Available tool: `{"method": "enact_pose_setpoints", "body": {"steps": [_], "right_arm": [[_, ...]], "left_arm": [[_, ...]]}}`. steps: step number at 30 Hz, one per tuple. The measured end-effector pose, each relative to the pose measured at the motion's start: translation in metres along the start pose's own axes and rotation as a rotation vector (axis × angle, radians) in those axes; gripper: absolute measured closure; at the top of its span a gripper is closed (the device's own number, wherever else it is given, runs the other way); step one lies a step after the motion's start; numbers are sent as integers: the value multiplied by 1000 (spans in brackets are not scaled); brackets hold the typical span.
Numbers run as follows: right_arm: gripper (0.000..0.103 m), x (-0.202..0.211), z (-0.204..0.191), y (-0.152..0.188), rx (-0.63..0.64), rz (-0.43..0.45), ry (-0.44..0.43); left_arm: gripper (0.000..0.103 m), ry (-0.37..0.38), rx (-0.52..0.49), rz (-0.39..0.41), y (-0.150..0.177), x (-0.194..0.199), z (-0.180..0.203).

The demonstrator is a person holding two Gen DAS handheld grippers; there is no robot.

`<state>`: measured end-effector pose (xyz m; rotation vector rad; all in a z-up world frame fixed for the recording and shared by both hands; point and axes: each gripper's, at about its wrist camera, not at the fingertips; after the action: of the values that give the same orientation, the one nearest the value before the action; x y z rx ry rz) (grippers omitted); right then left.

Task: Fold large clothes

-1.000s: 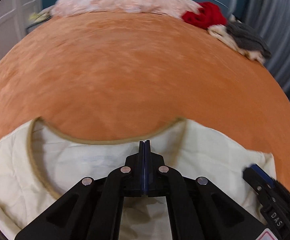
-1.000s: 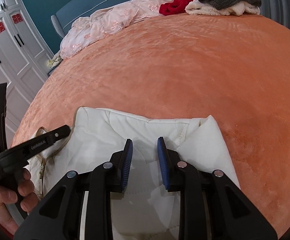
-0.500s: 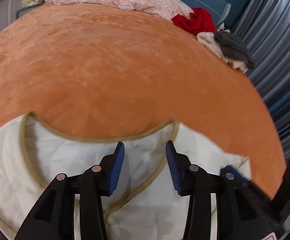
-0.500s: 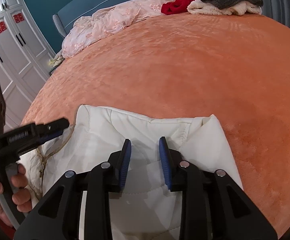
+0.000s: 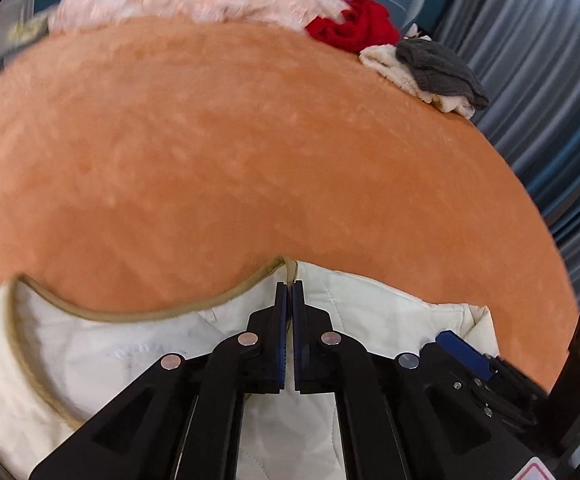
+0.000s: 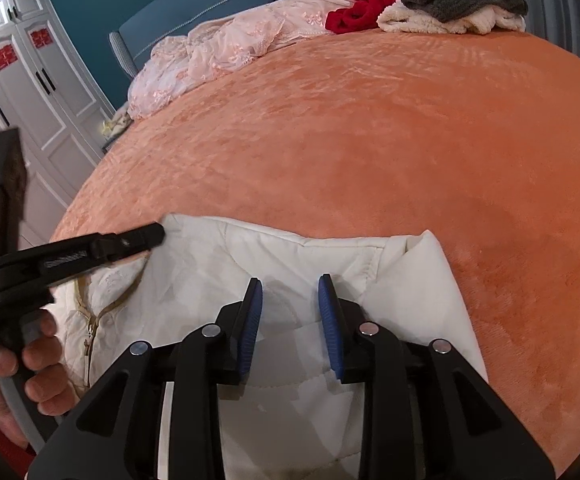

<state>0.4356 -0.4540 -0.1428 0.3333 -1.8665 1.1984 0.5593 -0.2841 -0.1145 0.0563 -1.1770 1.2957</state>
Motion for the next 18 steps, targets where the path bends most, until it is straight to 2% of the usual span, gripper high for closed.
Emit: {"method": "enact_pose_setpoints", "body": {"steps": [3,7,11,14,16,18], "right_arm": [[78,-4,-5,-1,21,-20,40],[79,-13,-13,1,63,-34,91],[79,-13,-18,-1,106,-49,120],[77,2,-23,-11,133,-52,146],[75,31,-27,-17,104,-7,103],[75,46,-41,-19,110,-1,49]], "left_arm": [[103,-25,-14,19,2,5,0],[102,-61,14,-19,15,-15,-13],[100,-84,27,-17,14,-18,-10],[99,-100,49,21,12,9,-10],[92,-97,51,41,16,35,-16],[84,-125,43,46,22,63,-27]]}}
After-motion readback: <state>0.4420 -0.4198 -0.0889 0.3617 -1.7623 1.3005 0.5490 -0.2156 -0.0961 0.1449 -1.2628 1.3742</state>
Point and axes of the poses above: each gripper's, at about its wrist camera, not at the fingertips, and x roughly against the way its jaws point, z to its right, y to its underside, and after that the axes turned 14 degrees about y, right-handed
